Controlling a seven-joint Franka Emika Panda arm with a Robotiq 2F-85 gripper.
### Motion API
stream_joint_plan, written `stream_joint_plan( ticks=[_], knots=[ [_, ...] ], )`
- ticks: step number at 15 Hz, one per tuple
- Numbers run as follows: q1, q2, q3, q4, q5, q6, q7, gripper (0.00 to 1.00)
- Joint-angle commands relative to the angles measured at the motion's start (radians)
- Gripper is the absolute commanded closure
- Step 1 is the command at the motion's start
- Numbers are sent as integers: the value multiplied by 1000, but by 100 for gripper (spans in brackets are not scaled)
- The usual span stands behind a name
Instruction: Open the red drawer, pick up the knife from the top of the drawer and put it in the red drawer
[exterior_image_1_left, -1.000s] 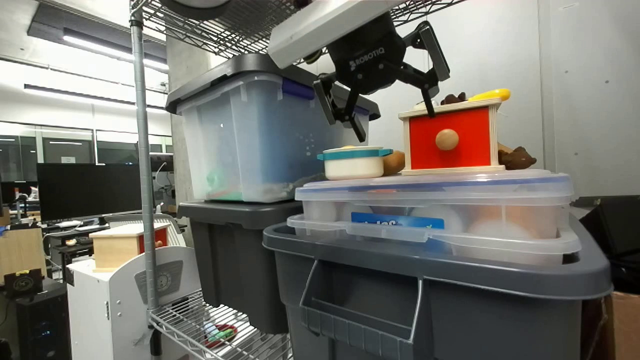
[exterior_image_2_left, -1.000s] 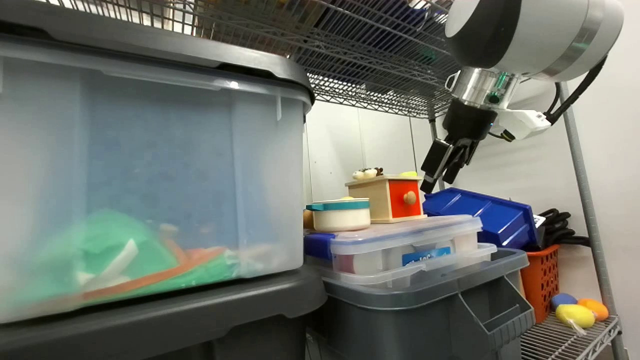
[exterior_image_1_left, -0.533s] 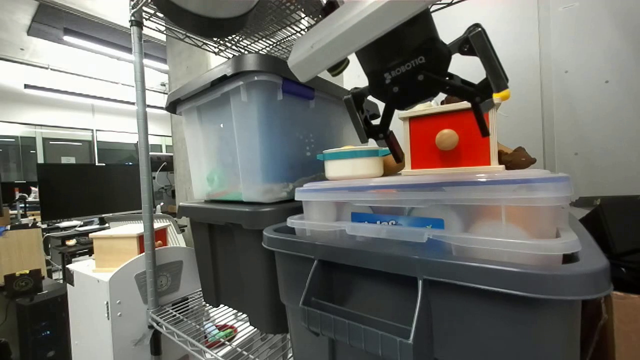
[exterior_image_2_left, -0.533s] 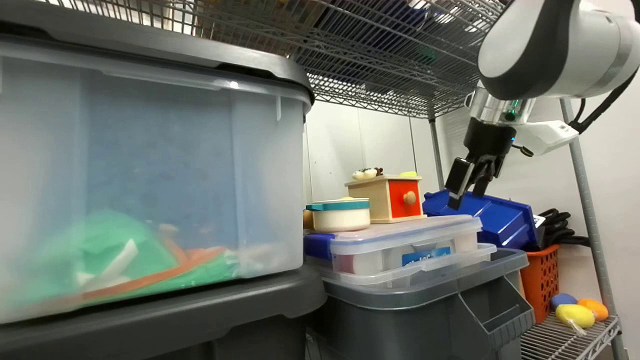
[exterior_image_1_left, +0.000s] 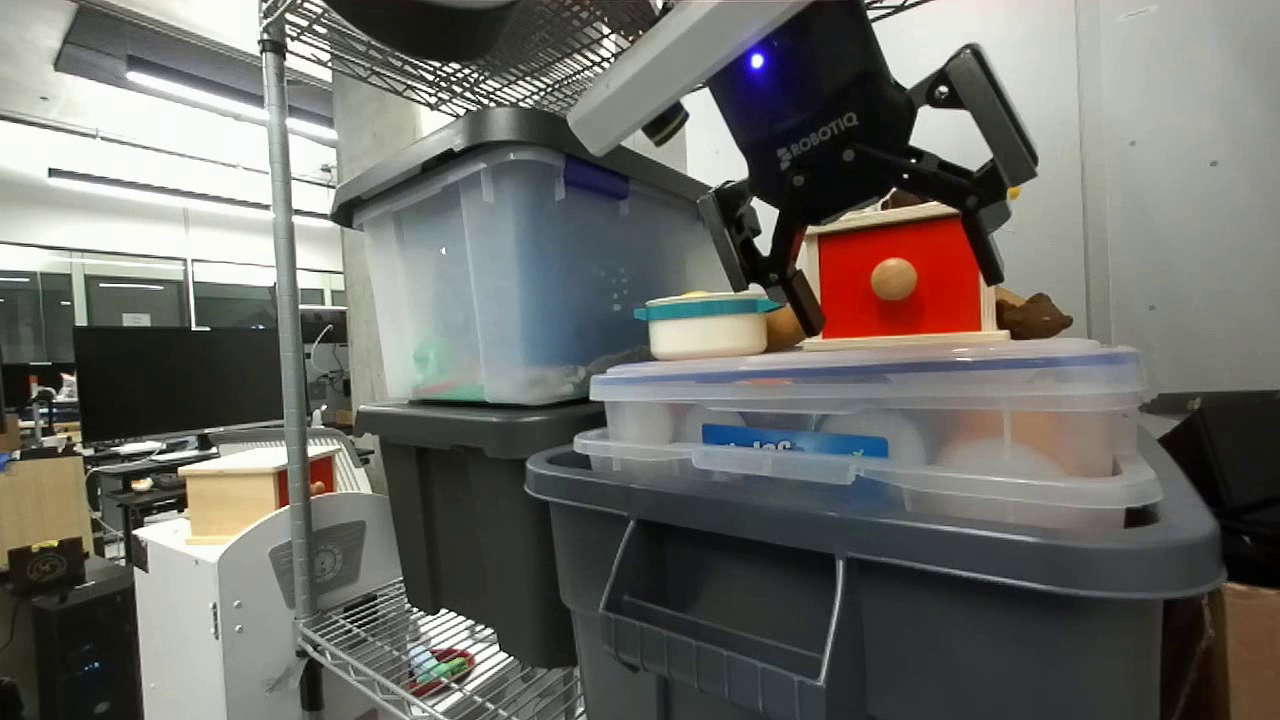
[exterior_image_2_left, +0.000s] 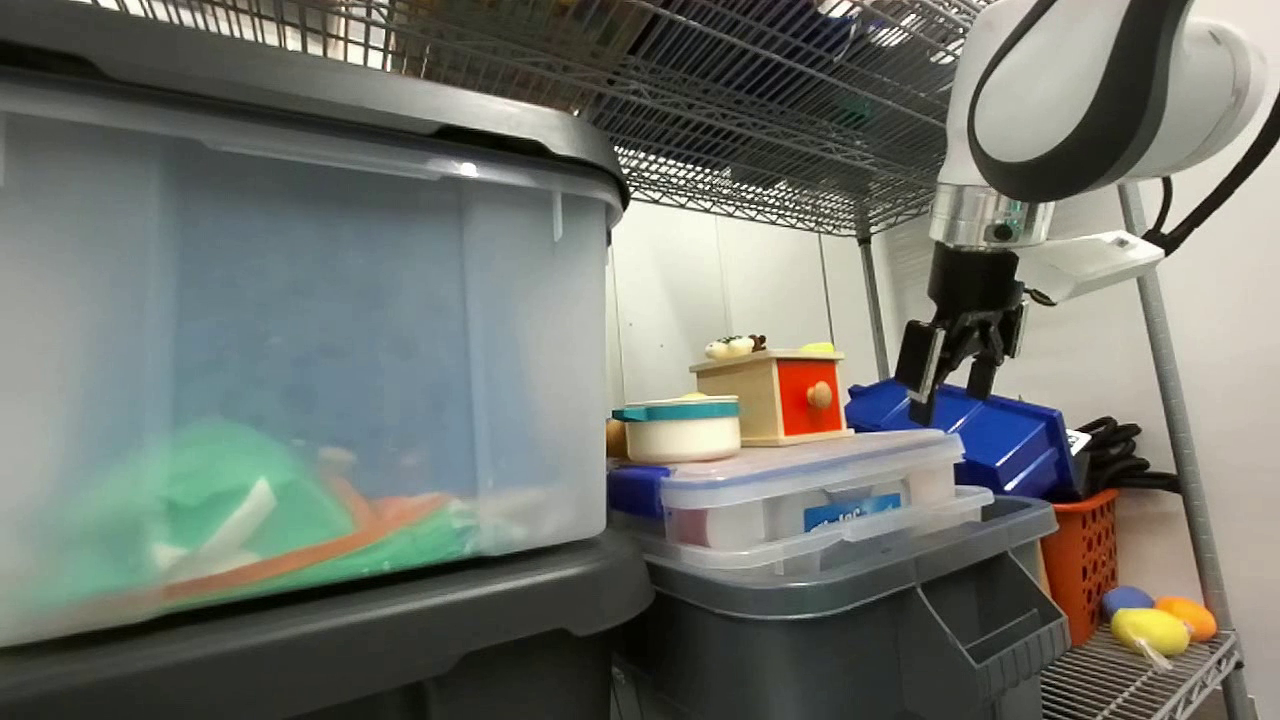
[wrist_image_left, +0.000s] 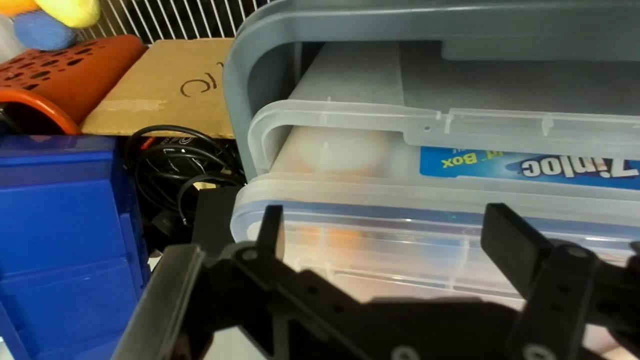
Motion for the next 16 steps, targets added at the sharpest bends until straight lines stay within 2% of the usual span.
stream_joint_plan(
  ticks=[1, 6, 13, 16],
  knots=[
    [-2, -25, 23, 25, -83, -96, 94, 0],
    [2, -61, 50, 11, -183, -202, 167, 0],
    [29, -125, 87, -27, -164, -320, 145, 0],
    [58, -167, 123, -73, -161, -375, 151, 0]
  ],
)
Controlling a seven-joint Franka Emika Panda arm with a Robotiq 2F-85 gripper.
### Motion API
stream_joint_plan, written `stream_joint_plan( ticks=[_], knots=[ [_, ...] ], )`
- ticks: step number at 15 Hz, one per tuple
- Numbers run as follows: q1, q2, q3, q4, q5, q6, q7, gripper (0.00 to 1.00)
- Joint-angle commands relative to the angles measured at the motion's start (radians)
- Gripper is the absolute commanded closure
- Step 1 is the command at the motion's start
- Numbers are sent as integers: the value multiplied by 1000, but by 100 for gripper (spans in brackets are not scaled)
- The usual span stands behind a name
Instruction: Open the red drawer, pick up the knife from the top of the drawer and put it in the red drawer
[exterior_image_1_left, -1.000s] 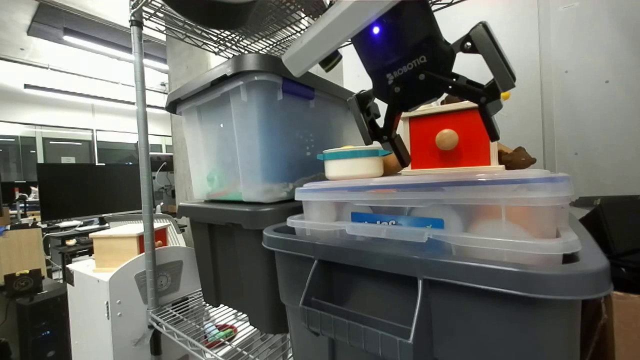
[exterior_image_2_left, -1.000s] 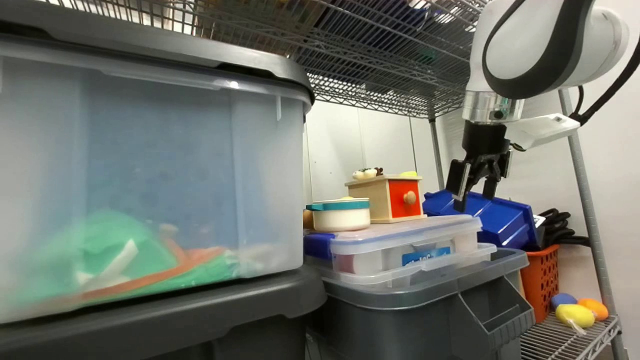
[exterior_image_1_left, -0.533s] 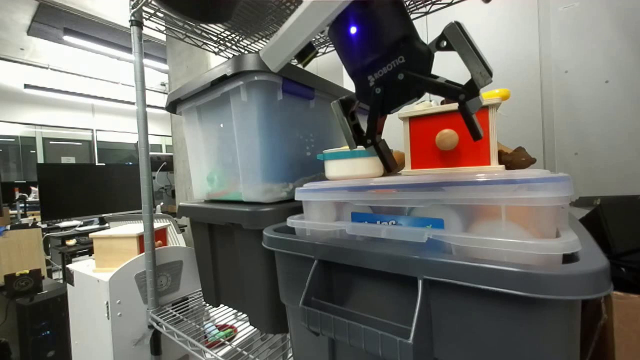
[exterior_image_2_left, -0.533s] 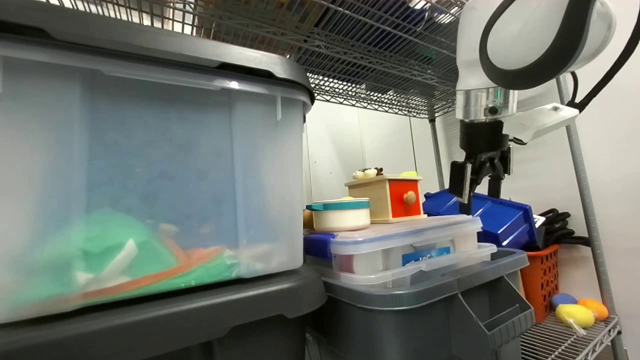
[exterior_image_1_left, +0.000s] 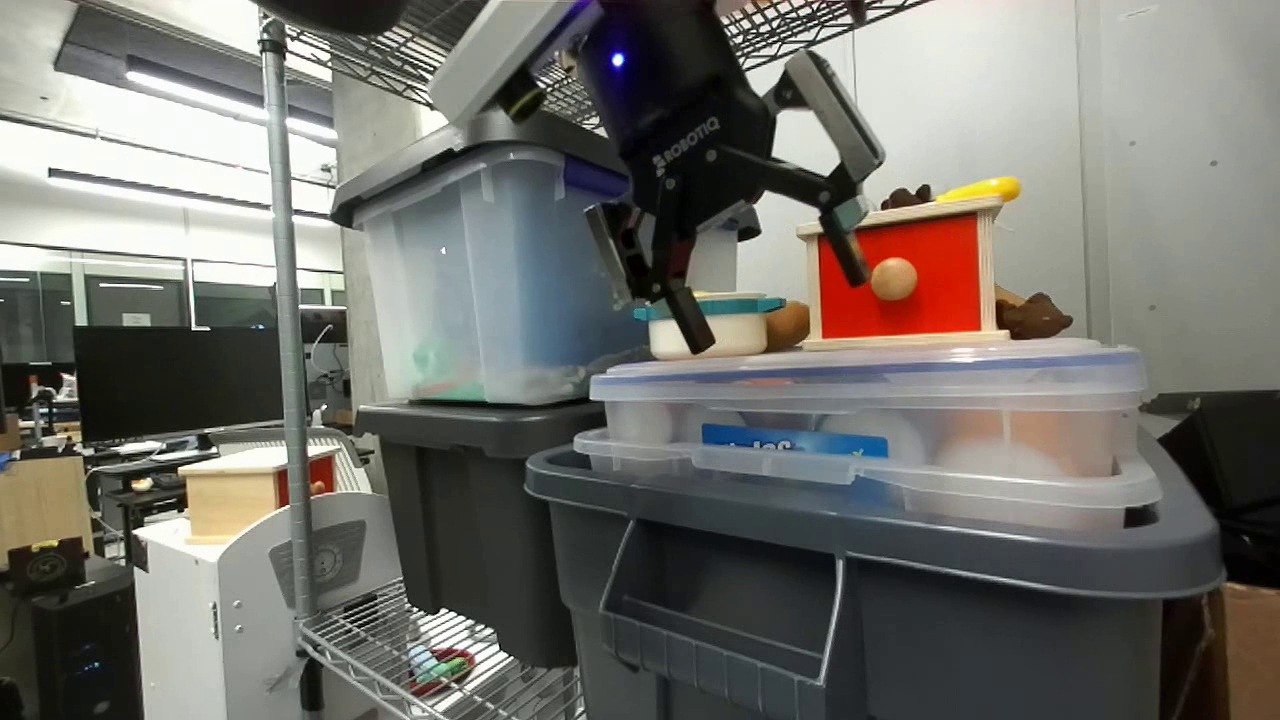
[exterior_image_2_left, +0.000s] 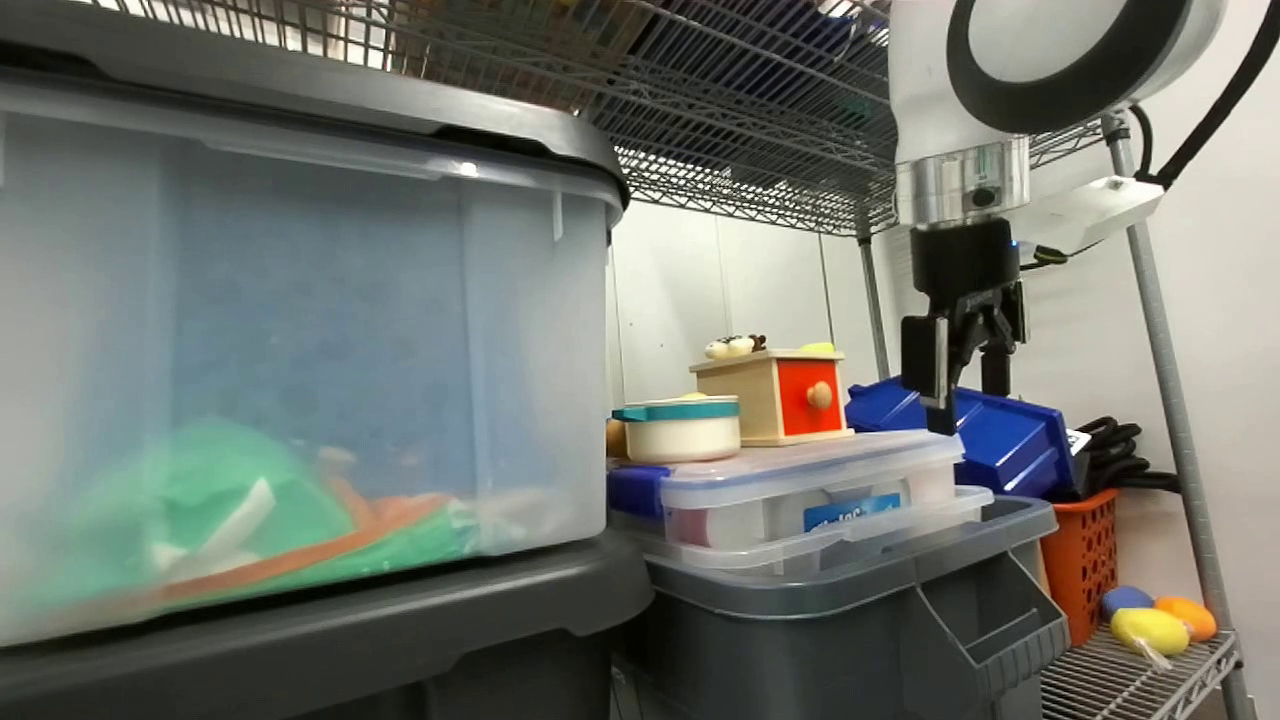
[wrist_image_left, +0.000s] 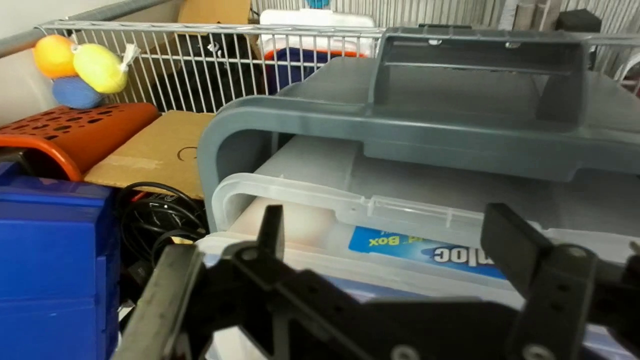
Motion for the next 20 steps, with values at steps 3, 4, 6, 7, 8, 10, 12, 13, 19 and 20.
stream_joint_plan(
  ticks=[3, 4, 6, 7, 8, 10, 12, 13, 19, 20],
  knots=[
    [56, -93, 65, -67, 16, -130, 12, 0],
    [62, -99, 75, -67, 13, -154, 18, 0],
    [72, -107, 89, -67, 15, -188, 36, 0],
    [76, -112, 92, -67, 23, -207, 45, 0],
    [81, -118, 98, -69, 28, -228, 61, 0],
    [88, -123, 104, -65, 53, -272, 79, 0],
    [92, -120, 105, -58, 87, -308, 90, 0],
    [97, -118, 100, -56, 117, -320, 82, 0],
    [111, -113, 62, -50, 345, -349, 4, 0],
    [111, -113, 56, -49, 376, -355, -13, 0]
  ],
)
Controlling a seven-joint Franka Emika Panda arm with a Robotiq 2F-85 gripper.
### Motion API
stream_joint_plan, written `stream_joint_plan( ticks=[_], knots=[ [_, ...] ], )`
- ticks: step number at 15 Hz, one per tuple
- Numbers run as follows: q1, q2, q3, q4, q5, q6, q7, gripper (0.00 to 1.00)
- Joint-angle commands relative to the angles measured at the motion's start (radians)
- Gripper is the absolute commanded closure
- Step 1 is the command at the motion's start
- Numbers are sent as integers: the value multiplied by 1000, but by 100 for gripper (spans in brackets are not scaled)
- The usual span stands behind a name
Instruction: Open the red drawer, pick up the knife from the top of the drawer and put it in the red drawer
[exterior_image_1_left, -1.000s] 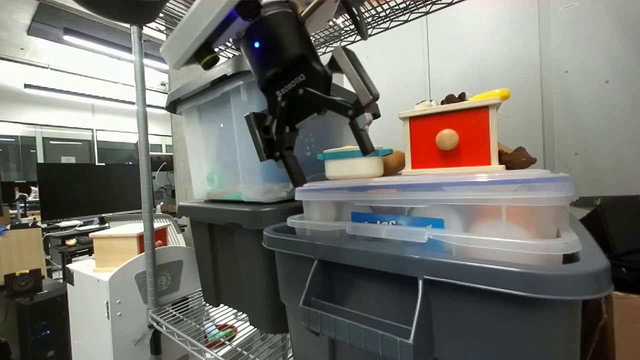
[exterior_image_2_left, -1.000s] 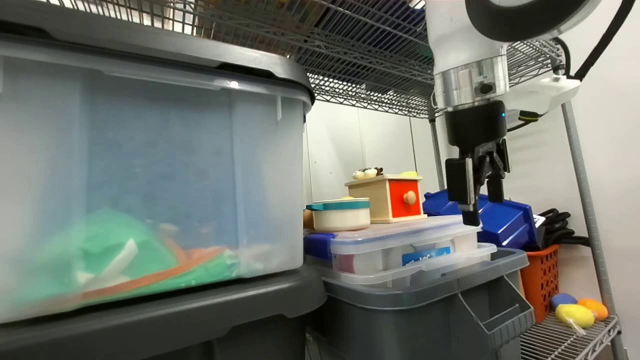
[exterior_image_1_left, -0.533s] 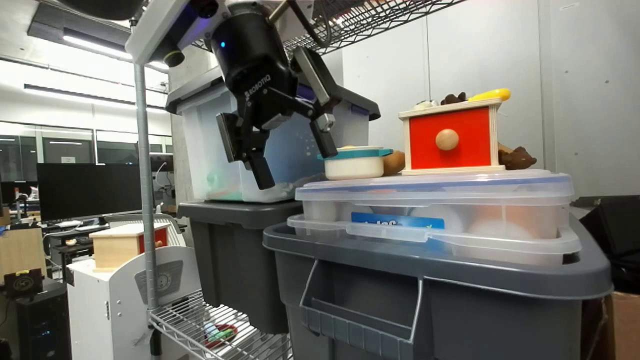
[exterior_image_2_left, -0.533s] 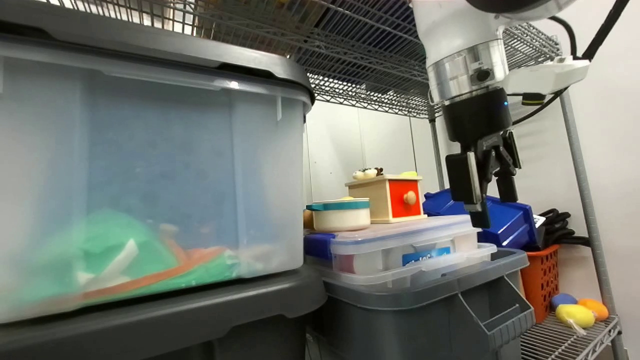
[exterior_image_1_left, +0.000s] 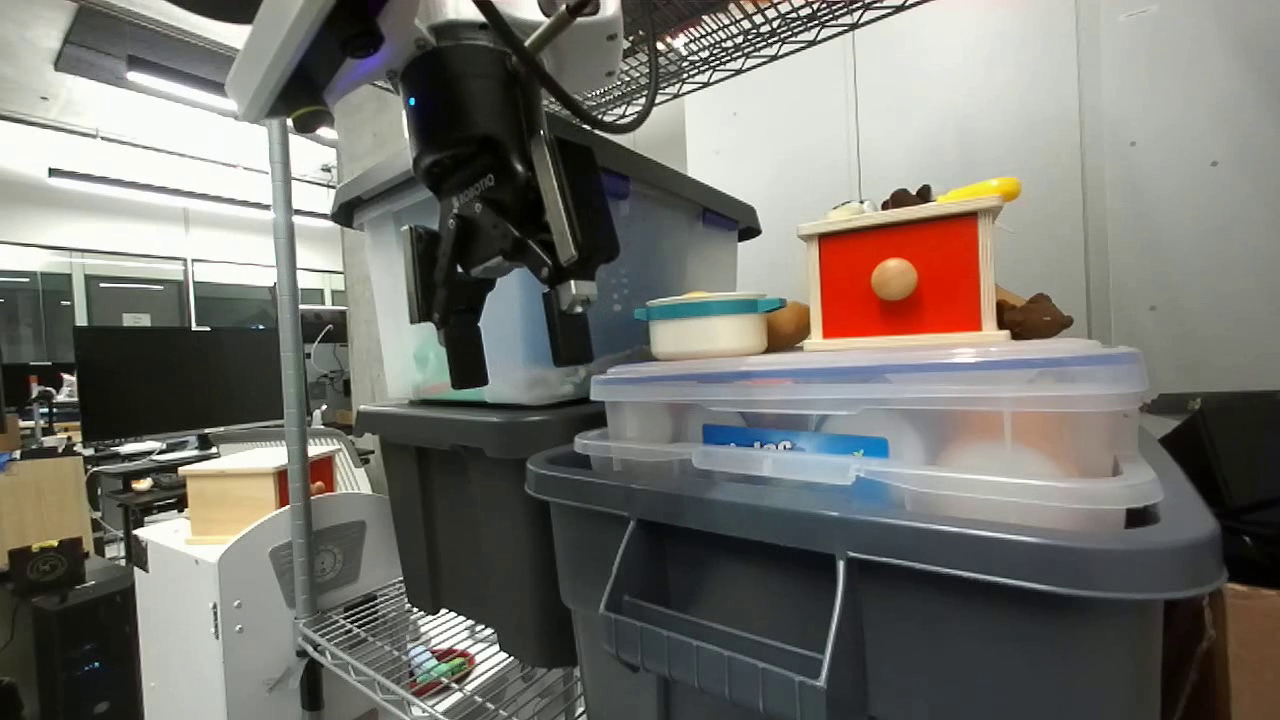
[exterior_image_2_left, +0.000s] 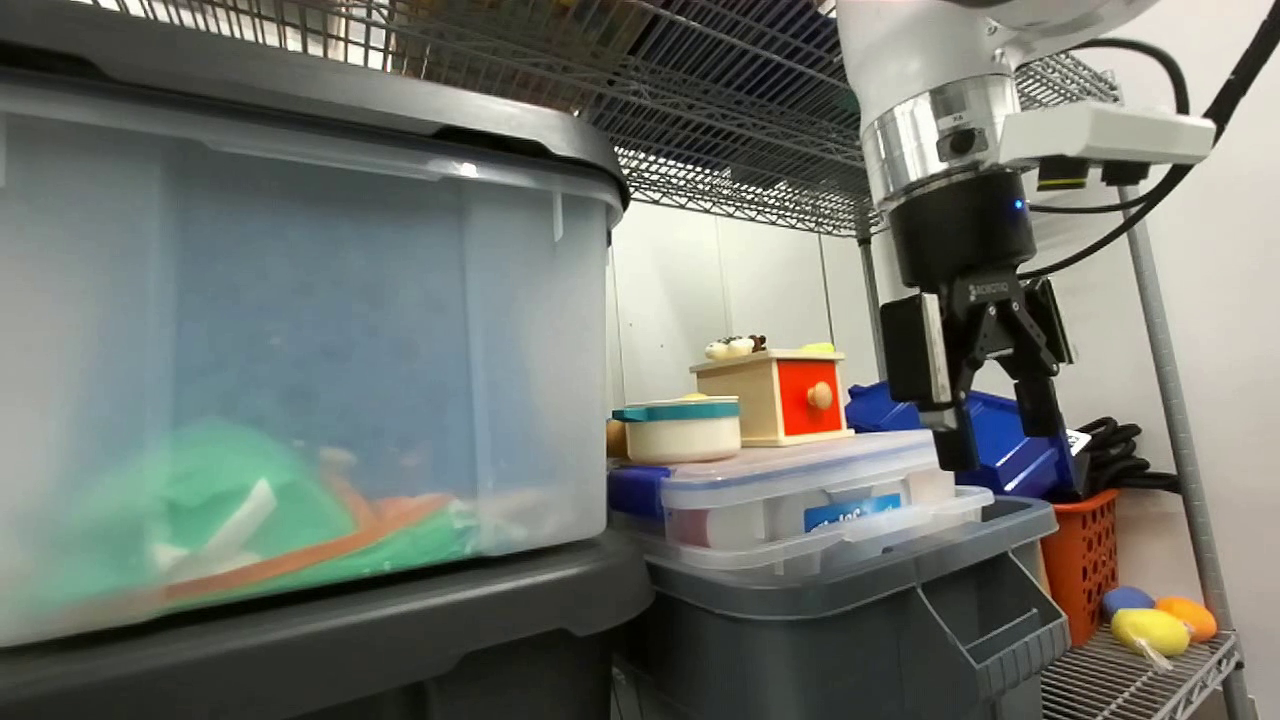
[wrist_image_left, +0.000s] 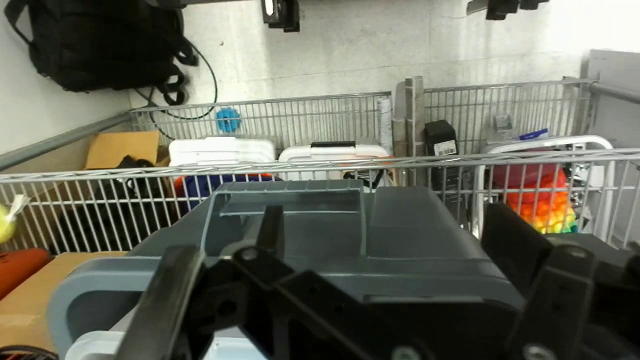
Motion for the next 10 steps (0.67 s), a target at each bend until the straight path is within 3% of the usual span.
stream_joint_plan(
  ticks=[1, 10],
  knots=[
    [16, -15, -34, 10, 111, -42, -59, 0],
    [4, -10, -22, 2, 81, -8, -43, 0]
  ],
)
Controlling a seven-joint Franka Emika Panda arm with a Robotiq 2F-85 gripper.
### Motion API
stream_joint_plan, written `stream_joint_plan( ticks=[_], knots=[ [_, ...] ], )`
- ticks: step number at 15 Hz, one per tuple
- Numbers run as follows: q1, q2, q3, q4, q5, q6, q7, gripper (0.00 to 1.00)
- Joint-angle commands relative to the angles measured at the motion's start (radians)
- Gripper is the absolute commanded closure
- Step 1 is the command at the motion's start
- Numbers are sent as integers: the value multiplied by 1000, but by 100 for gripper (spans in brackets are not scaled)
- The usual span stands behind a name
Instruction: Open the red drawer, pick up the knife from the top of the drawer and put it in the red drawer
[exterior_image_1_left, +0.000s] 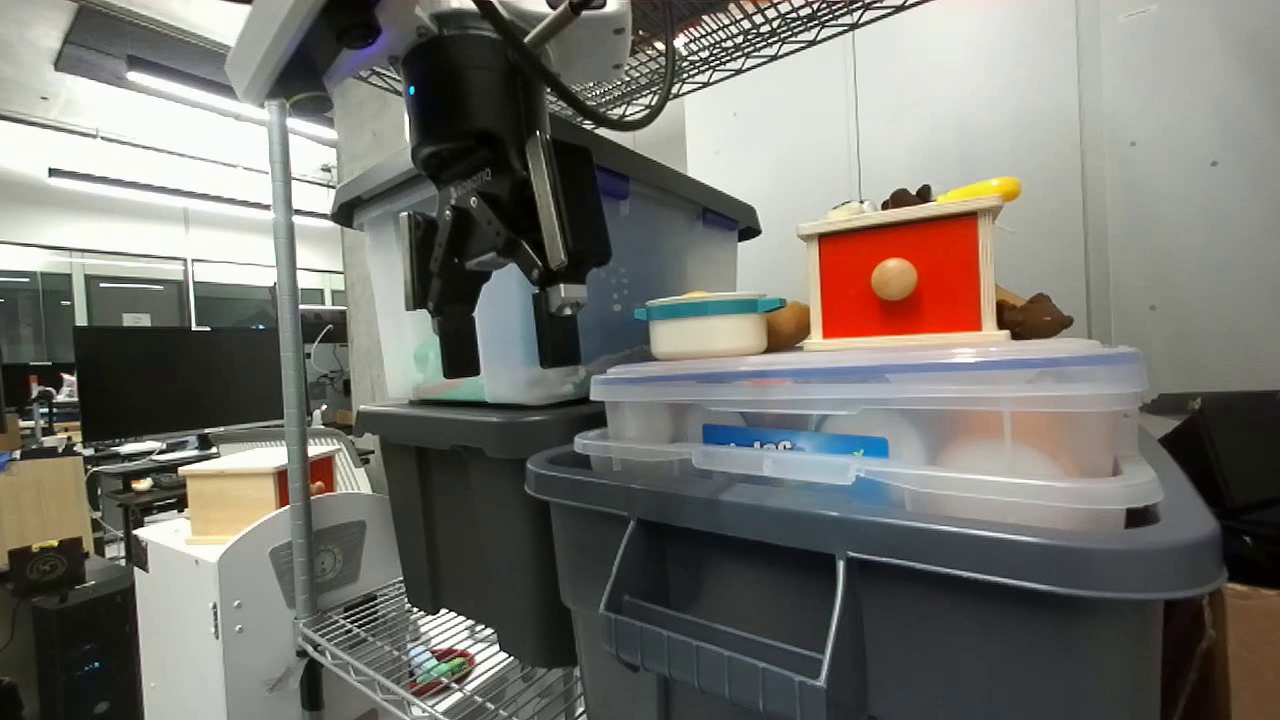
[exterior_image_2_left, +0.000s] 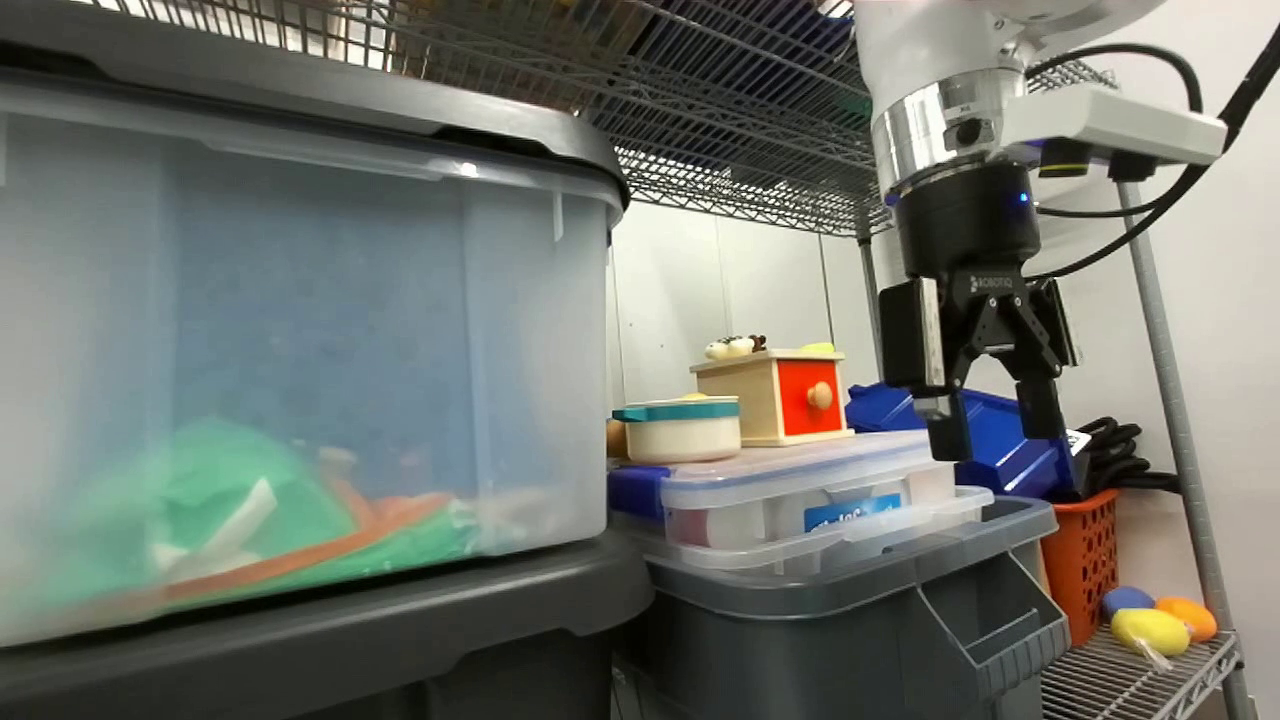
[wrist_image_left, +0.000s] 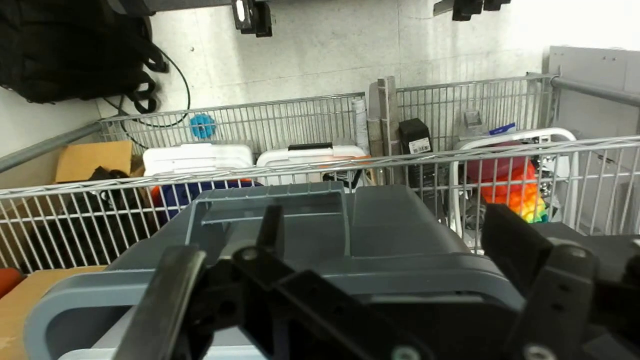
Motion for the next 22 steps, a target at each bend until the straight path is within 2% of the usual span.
stream_joint_plan(
  ticks=[1, 17, 22],
  knots=[
    [4, 0, -4, 1, -1, -2, 0, 0],
    [4, 0, -4, 1, -1, -2, 0, 0],
    [-18, 8, -25, 30, -7, -7, -3, 0]
  ],
)
